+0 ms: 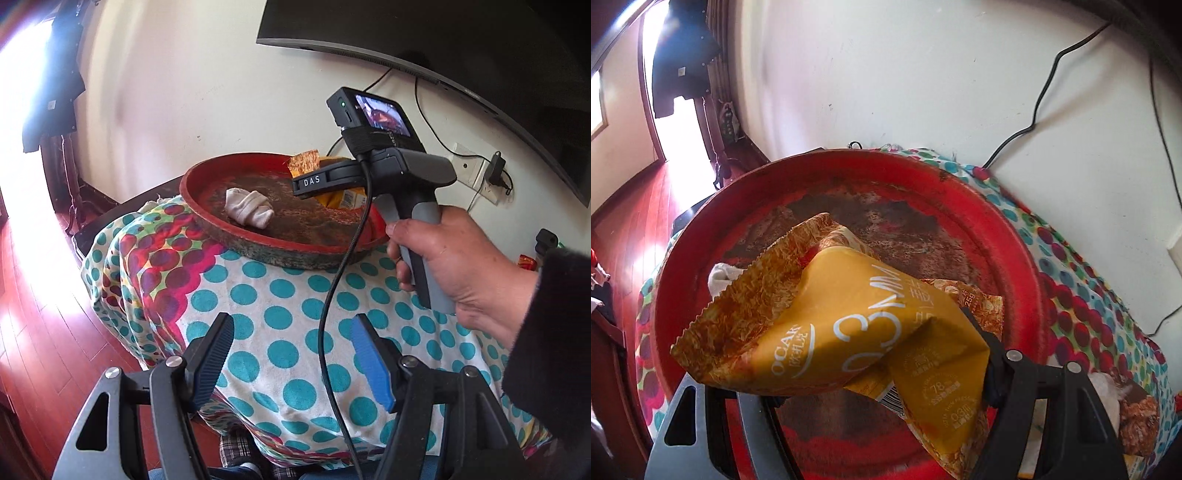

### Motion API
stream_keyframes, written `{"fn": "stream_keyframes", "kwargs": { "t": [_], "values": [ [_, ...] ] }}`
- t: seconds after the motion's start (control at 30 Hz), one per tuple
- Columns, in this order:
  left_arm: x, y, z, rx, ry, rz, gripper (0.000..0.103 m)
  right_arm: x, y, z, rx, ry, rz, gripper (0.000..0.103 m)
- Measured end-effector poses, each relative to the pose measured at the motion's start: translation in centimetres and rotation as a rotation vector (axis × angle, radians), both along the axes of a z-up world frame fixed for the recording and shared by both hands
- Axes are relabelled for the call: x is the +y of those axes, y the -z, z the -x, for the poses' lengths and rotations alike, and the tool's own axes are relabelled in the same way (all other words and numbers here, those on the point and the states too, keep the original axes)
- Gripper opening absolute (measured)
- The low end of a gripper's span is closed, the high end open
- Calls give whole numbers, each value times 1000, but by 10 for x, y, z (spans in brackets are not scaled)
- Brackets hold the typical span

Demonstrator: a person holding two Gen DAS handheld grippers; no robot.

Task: Organize objects
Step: 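Carry the snack bag over the red tray and release it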

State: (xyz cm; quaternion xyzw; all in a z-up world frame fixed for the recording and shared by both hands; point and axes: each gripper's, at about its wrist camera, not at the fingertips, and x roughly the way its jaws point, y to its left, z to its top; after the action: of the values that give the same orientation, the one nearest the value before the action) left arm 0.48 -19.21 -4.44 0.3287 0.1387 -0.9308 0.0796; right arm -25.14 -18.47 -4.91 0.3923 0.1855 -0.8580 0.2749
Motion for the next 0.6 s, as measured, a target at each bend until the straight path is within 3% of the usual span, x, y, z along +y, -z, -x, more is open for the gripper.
{"fn": "stream_keyframes", "kwargs": {
  "t": [0.27,0.33,0.37,0.5,0.6],
  "values": [
    [-14,7,3,-26,-24,-37,68,-9,16,12,-37,15,14,77],
    [-15,6,2,-22,-31,-36,68,-5,13,14,-55,25,56,90],
    [-16,5,2,-19,-34,-37,68,-3,10,13,-56,34,73,98],
    [-17,-3,-3,29,-37,-36,68,11,-24,-4,23,30,139,100],
    [-17,-10,-6,60,-51,7,68,41,-55,-19,99,78,173,103]
  ]
}}
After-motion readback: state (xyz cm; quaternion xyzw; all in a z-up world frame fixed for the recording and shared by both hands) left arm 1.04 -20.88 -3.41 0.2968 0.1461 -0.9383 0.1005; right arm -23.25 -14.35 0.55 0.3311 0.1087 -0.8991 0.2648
